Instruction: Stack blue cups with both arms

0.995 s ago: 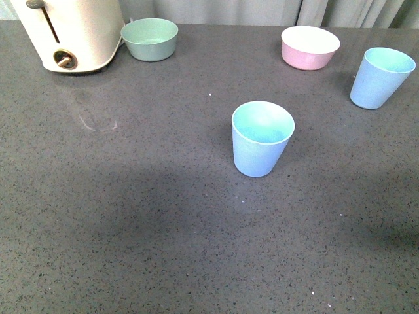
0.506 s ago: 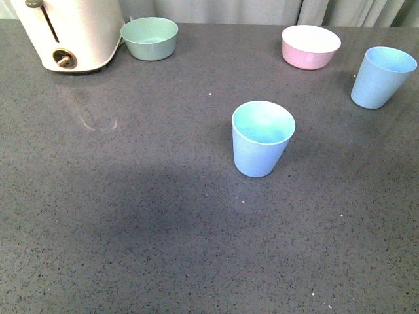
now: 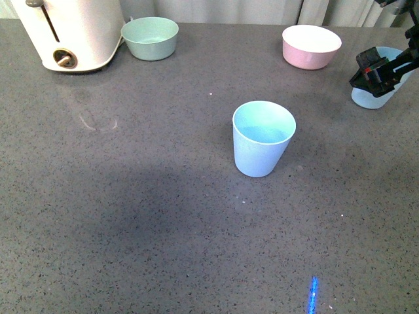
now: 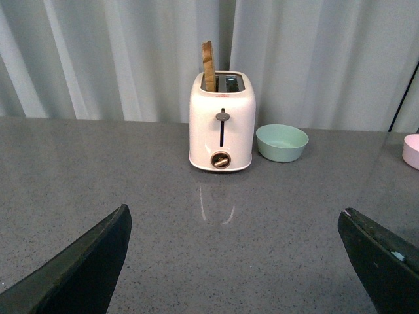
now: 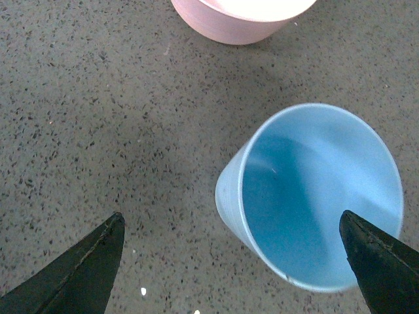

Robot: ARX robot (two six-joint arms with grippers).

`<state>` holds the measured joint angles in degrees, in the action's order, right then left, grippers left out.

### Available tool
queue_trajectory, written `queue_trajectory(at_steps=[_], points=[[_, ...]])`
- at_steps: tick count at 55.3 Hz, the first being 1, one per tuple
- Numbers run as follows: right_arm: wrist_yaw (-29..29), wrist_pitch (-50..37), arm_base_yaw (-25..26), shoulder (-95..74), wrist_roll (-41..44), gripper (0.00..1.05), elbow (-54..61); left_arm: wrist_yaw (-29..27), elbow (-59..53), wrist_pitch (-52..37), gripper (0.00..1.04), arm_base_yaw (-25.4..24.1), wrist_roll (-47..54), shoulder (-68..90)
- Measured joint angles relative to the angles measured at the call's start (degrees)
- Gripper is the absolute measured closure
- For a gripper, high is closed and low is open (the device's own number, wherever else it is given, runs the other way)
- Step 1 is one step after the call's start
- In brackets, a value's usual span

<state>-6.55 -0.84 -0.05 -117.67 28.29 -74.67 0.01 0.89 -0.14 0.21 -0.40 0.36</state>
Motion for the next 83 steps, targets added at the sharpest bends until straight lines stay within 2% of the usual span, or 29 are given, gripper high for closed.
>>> queue_trajectory(at_steps=[11, 17, 27, 37, 41, 51, 63, 70, 83], points=[[1.1, 0.9, -1.2, -3.2, 0.0, 0.09, -3.7, 0.0, 0.0, 0.0, 0.09, 0.0, 0.0, 0.0], [1.0, 1.0, -1.5, -4.2, -0.2, 0.31, -5.0, 0.0, 0.0, 0.0, 0.09, 0.0, 0.0, 0.0], [0.5, 1.9, -1.3, -4.4, -0.7, 0.57, -5.9, 0.0, 0.0, 0.0, 0.09, 0.0, 0.0, 0.0], [-0.6, 3.6, -0.3, -4.3, -0.7, 0.94, -5.9, 0.0, 0.0, 0.0, 0.09, 0.0, 0.0, 0.0], [-1.4, 3.6, 0.0, -4.0, -0.7, 1.03, -5.4, 0.0, 0.0, 0.0, 0.09, 0.0, 0.0, 0.0], [-3.9, 3.8, 0.7, -0.7, -0.8, 1.03, -2.3, 0.0, 0.0, 0.0, 0.09, 0.0, 0.0, 0.0], [-10.7, 9.2, -1.1, 14.1, 3.3, 1.03, 5.2, 0.0, 0.0, 0.0, 0.09, 0.0, 0.0, 0.0], [-15.0, 12.0, -7.2, 23.1, 3.5, 1.03, 8.5, 0.0, 0.0, 0.0, 0.09, 0.0, 0.0, 0.0], [-14.0, 12.2, -20.1, 26.2, 1.9, 1.03, 12.1, 0.0, 0.0, 0.0, 0.09, 0.0, 0.0, 0.0]])
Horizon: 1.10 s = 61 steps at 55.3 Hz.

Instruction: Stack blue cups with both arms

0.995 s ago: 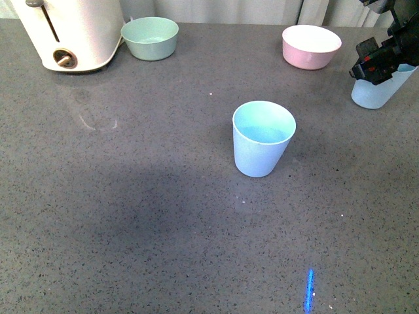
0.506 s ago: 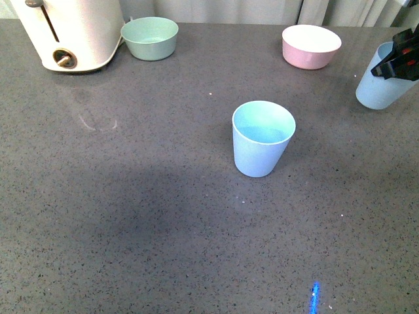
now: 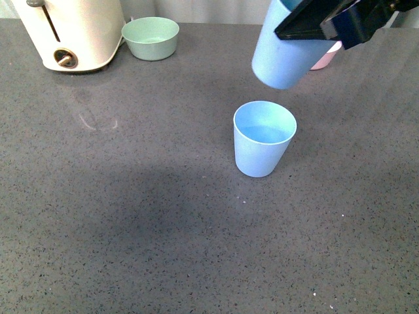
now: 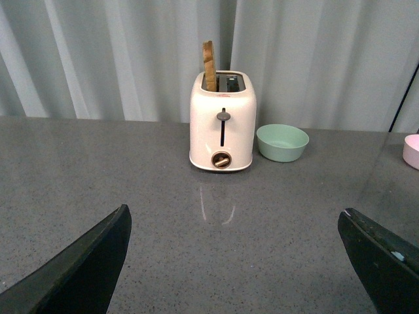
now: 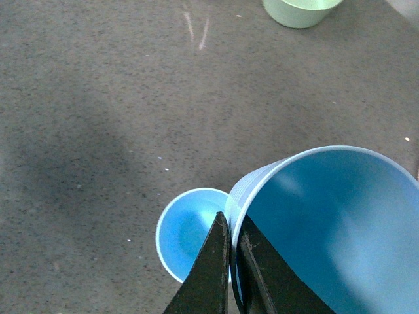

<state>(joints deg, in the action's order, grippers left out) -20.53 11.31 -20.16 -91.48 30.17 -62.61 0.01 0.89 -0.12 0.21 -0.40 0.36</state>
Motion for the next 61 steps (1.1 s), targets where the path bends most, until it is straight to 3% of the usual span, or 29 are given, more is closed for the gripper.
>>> queue_trajectory(at_steps=[12, 43, 61], points=[[1.1, 0.1, -4.7, -0.6, -0.8, 1.03, 0.9, 0.0, 0.0, 0.0, 0.09, 0.0, 0.0, 0.0], [4.1, 0.3, -5.1, -5.5, -2.2, 1.03, 1.5, 0.0, 0.0, 0.0, 0.09, 0.0, 0.0, 0.0], [3.8, -0.5, -4.7, -4.1, -4.1, 0.58, 2.0, 0.0, 0.0, 0.0, 0.09, 0.0, 0.0, 0.0]])
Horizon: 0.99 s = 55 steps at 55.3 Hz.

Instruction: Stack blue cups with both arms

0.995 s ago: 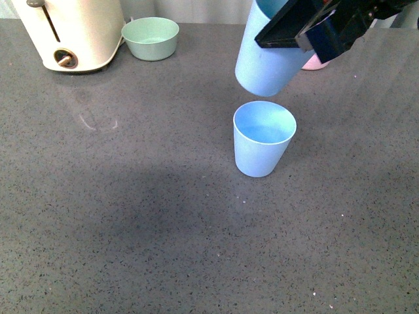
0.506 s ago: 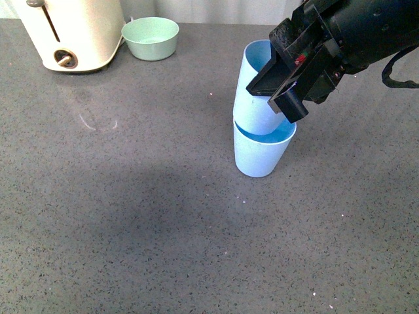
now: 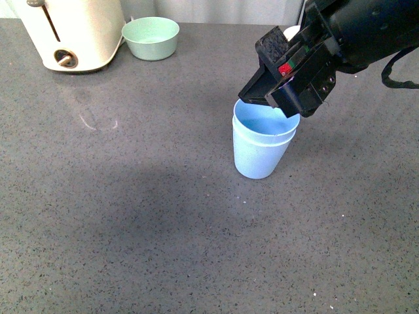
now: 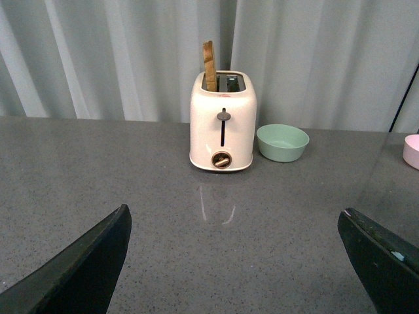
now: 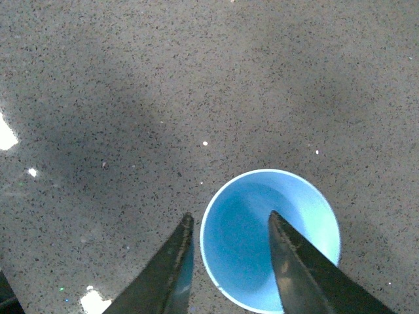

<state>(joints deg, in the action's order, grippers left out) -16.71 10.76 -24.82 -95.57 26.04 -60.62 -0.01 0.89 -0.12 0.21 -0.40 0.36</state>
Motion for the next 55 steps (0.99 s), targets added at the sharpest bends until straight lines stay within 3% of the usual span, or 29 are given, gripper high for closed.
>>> queue_trajectory(at_steps=[8, 16, 23, 31, 35, 40, 44, 55], points=[[-1.0, -2.6, 1.0, 4.6, -3.2, 0.37, 2.5, 0.0, 0.0, 0.0, 0.09, 0.0, 0.0, 0.0], [0.3, -10.7, 4.4, 17.7, -11.8, 0.07, 10.1, 0.0, 0.0, 0.0, 0.09, 0.0, 0.0, 0.0], [4.4, -12.0, 6.5, 31.6, -17.4, 0.09, 19.1, 0.0, 0.0, 0.0, 0.09, 0.0, 0.0, 0.0], [5.5, -11.8, 6.7, 36.0, -18.8, 0.09, 21.7, 0.0, 0.0, 0.0, 0.09, 0.0, 0.0, 0.0], [20.1, -24.9, 5.1, 36.9, -21.8, 0.2, 26.8, 0.0, 0.0, 0.0, 0.09, 0.0, 0.0, 0.0], [32.3, -38.3, 6.2, 39.3, -23.8, 0.36, 34.7, 0.0, 0.0, 0.0, 0.09, 0.0, 0.0, 0.0], [32.0, -42.2, 9.0, 43.6, -24.9, 0.53, 40.0, -0.1, 0.0, 0.0, 0.09, 0.0, 0.0, 0.0], [26.5, -42.5, 14.4, 51.3, -25.2, 0.97, 48.7, 0.0, 0.0, 0.0, 0.09, 0.0, 0.0, 0.0]])
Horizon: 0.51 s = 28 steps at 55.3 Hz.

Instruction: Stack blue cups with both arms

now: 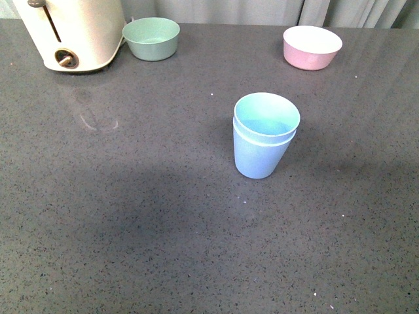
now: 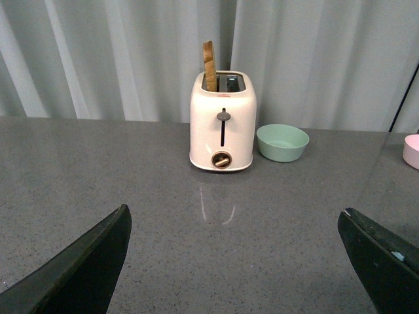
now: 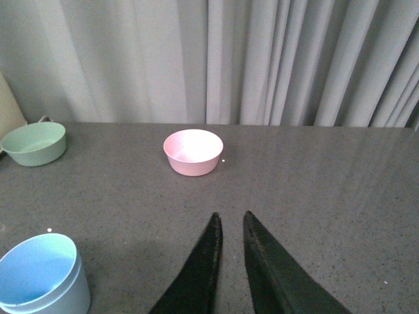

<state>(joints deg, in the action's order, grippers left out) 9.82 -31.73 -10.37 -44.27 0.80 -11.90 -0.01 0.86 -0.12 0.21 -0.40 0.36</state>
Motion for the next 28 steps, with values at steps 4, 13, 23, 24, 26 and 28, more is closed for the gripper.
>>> queue_trajectory(at_steps=[4, 13, 23, 24, 26, 28], points=[[-1.6, 0.5, 1.4, 2.8, -0.2, 1.03, 1.9, 0.0, 0.0, 0.0, 0.09, 0.0, 0.0, 0.0], [-3.4, 2.1, 3.7, 7.2, -0.2, 1.03, 4.9, 0.0, 0.0, 0.0, 0.09, 0.0, 0.0, 0.0], [-9.4, 4.7, 8.5, 11.8, -0.2, 1.03, 7.0, 0.0, 0.0, 0.0, 0.09, 0.0, 0.0, 0.0], [-9.5, 5.0, 9.0, 12.3, -0.2, 1.03, 7.2, 0.0, 0.0, 0.0, 0.09, 0.0, 0.0, 0.0], [-9.4, 5.5, 9.7, 13.1, -0.2, 1.03, 7.5, 0.0, 0.0, 0.0, 0.09, 0.0, 0.0, 0.0], [-9.5, 6.3, 10.1, 14.4, -0.2, 1.03, 8.0, 0.0, 0.0, 0.0, 0.09, 0.0, 0.0, 0.0]])
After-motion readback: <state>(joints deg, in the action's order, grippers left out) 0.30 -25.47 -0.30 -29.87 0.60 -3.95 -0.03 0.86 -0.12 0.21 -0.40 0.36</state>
